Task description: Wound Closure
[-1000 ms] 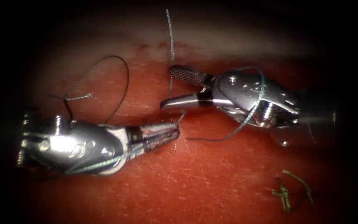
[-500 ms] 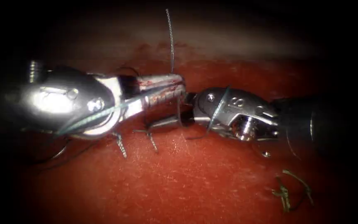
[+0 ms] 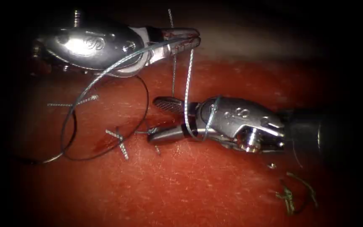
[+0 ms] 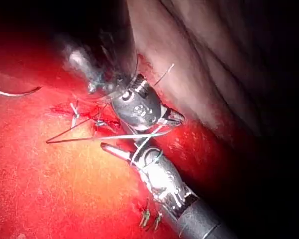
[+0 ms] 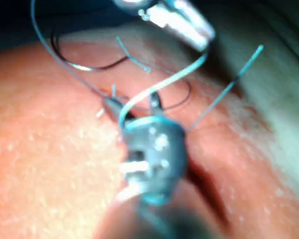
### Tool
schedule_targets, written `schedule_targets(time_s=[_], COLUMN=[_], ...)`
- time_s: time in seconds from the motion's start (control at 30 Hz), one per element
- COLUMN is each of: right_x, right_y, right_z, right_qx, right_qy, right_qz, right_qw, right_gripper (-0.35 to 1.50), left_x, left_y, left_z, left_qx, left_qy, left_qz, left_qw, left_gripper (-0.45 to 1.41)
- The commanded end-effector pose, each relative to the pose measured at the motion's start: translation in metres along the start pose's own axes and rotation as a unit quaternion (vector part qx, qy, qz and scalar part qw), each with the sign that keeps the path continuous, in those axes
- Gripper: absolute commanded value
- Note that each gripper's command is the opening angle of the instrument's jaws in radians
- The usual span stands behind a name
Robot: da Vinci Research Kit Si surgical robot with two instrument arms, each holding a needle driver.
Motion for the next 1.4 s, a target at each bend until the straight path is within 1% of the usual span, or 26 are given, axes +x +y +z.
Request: schedule_targets(time_s=[0.03,0.07,0.17,0.2,0.33,0.4,0.43,0.53,0.77,0.87,0.9,0.97,1.1,1.4], right_x=[-0.0004,-0.0003,-0.0001,-0.0001,0.0,0.0001,0.0,0.0001,0.0003,0.0004,0.0003,0.0003,0.0003,0.0009], right_y=[-0.0001,-0.0001,-0.0003,-0.0005,-0.0005,-0.0004,-0.0004,-0.0003,0.0009,0.0018,0.0025,0.0031,0.0038,0.0051], right_z=[0.0005,0.0004,0.0003,0.0003,-0.0001,-0.0003,-0.0003,-0.0005,-0.0013,-0.0016,-0.0018,-0.002,-0.0025,-0.0028], right_qx=[0.003,0.006,0.015,0.025,0.038,0.044,0.046,0.048,0.014,-0.014,-0.034,-0.05,-0.065,-0.096], right_qy=[0.005,0.01,0.021,0.03,0.059,0.086,0.094,0.107,0.15,0.167,0.177,0.188,0.199,0.209], right_qz=[0.001,0.001,0.003,0.007,0.024,0.039,0.042,0.046,0.06,0.069,0.075,0.083,0.097,0.103], right_qw=[1.0,1.0,1.0,0.999,0.997,0.995,0.994,0.992,0.987,0.984,0.981,0.977,0.973,0.968], right_gripper=[0.54,0.51,0.48,0.44,0.44,0.44,0.44,0.44,0.43,0.43,0.43,0.43,0.43,0.43], left_x=[-0.0012,-0.0022,-0.0034,-0.0041,-0.0054,-0.0069,-0.0072,-0.008,-0.0091,-0.0093,-0.0093,-0.0092,-0.0093,-0.0094], left_y=[0.0009,0.0011,0.0012,0.0012,0.0012,0.0016,0.0018,0.0021,0.0038,0.0051,0.0059,0.0067,0.0079,0.0087], left_z=[0.001,0.0014,0.002,0.0025,0.003,0.0031,0.0031,0.0028,0.002,0.0014,0.001,0.0005,-0.0006,-0.0022], left_qx=[-0.002,-0.003,-0.005,-0.006,-0.009,-0.01,-0.011,-0.012,-0.018,-0.021,-0.023,-0.026,-0.035,-0.041], left_qy=[0.0,0.001,0.003,0.005,0.007,0.009,0.009,0.008,0.004,0.001,0.001,-0.001,-0.008,-0.004], left_qz=[0.0,0.002,0.0,0.001,0.003,0.003,0.001,0.003,0.01,0.012,0.013,0.014,0.016,0.018], left_qw=[1.0,1.0,1.0,1.0,1.0,1.0,1.0,1.0,1.0,1.0,1.0,1.0,0.999,0.999], left_gripper=[-0.35,-0.35,-0.35,-0.35,-0.35,-0.35,-0.35,-0.35,-0.35,-0.35,-0.35,-0.35,-0.35,-0.35])
